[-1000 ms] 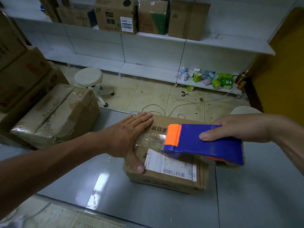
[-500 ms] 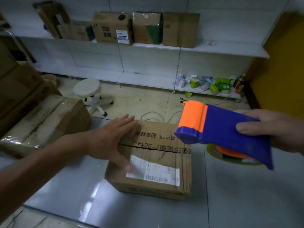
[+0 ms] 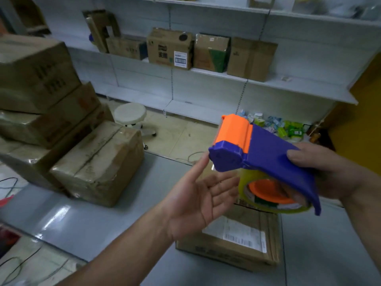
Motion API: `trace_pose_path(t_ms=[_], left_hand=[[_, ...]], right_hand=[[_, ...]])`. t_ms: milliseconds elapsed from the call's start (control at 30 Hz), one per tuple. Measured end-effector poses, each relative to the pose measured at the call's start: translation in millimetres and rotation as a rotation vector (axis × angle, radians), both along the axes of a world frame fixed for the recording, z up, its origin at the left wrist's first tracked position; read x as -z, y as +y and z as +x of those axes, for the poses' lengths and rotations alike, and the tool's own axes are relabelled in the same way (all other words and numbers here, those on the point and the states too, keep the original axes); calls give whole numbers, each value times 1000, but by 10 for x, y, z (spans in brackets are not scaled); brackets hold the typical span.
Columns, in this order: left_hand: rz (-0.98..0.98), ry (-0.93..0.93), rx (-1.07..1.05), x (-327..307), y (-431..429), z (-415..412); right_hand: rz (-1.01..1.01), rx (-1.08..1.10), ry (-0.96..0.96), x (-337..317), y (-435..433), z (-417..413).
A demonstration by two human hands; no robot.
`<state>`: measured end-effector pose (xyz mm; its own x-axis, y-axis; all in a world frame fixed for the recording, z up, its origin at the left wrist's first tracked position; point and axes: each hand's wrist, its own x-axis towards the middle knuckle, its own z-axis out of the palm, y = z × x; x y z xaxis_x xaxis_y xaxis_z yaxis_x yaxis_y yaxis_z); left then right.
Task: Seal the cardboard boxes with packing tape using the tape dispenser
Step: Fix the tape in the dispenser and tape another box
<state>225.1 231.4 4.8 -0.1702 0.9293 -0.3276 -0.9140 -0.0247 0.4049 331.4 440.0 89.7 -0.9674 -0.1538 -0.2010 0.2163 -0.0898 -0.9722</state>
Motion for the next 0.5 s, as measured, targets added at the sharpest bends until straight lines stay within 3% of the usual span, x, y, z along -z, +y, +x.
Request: trace_pose_path(t_ms=[500], left_hand=[[67, -185, -70, 25, -439, -369]], right_hand=[[-124, -129, -51, 132, -373, -350]])
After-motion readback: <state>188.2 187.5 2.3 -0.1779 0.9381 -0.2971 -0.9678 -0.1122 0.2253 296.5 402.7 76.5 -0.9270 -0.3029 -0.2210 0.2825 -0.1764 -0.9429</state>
